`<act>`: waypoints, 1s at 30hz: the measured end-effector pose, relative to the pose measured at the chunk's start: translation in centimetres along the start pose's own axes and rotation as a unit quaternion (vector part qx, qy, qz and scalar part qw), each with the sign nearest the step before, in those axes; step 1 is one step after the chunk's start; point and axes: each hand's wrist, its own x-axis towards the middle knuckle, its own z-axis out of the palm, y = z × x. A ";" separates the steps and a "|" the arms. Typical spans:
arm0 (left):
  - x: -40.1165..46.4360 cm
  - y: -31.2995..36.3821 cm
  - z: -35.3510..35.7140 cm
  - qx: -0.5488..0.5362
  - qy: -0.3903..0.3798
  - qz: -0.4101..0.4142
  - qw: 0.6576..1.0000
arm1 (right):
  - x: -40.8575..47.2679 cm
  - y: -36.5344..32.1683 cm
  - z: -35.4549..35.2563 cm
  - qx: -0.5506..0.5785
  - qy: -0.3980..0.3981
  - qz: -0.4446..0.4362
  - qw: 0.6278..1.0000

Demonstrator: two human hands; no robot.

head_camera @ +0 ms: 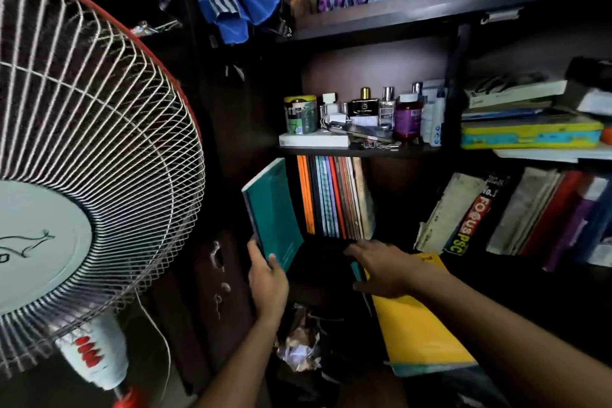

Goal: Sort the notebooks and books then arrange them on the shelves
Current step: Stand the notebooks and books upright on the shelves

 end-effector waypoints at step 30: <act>4.0 -1.3 4.2 0.069 0.019 -0.029 0.997 | 16.8 10.5 3.5 -0.487 0.222 -0.187 0.824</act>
